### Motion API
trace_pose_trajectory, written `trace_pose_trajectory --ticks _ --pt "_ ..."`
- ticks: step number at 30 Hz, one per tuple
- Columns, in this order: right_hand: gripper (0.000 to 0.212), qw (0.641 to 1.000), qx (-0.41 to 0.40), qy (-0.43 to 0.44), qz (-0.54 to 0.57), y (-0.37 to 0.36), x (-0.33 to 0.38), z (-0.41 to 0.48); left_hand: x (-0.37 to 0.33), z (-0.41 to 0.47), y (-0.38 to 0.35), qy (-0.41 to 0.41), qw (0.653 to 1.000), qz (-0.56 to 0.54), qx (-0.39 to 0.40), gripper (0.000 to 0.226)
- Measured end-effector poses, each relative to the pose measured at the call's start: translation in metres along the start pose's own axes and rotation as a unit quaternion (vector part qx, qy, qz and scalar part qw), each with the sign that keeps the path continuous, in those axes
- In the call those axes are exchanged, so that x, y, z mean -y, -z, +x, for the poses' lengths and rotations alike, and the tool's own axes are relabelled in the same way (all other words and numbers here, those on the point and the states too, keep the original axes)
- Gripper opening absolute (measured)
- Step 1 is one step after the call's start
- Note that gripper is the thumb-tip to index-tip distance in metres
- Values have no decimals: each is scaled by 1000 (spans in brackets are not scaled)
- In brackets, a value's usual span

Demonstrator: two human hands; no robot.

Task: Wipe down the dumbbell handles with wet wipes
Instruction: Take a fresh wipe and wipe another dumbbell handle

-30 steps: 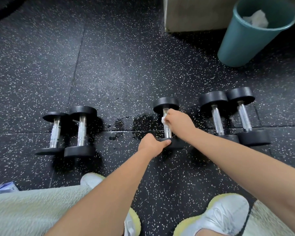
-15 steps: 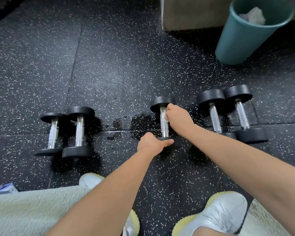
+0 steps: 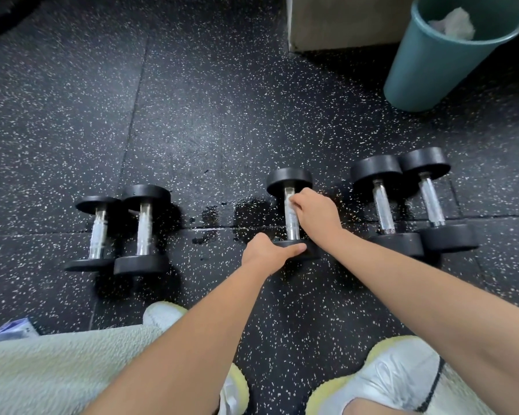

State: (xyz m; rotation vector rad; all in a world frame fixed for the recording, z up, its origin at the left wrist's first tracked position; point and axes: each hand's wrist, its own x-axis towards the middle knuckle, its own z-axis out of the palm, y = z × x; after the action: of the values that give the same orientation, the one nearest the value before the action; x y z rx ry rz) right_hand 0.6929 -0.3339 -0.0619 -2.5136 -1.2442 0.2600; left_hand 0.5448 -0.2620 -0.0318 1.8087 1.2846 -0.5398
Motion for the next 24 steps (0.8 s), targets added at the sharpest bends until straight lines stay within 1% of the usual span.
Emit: trace_pose_trajectory --ticks 4,6,10,13,15,17,19,21,24 --pt "23 998 -3 -24 62 -2 4 10 5 0 3 -1 1000 -30 6 81" --pt "23 996 -4 -16 82 -3 6 2 7 0 5 1 999 -42 8 75" --pt "19 996 12 27 85 -4 1 -19 10 3 6 -5 999 -41 10 81" --pt "17 997 7 38 61 -6 0 -6 8 0 5 -2 999 -45 12 83" --pt "17 997 -9 3 71 -11 6 10 8 -1 4 2 999 -48 10 86" --pt "22 994 -25 -53 96 -17 11 21 8 -2 6 2 998 -55 8 87" --pt "20 993 -23 -72 87 -18 16 18 10 -1 7 1 998 -67 12 84" --pt "18 998 -13 -46 48 -15 21 3 11 -1 8 2 997 -74 15 83" --pt "20 999 23 34 -18 -5 18 -15 13 0 8 2 997 -79 12 80"
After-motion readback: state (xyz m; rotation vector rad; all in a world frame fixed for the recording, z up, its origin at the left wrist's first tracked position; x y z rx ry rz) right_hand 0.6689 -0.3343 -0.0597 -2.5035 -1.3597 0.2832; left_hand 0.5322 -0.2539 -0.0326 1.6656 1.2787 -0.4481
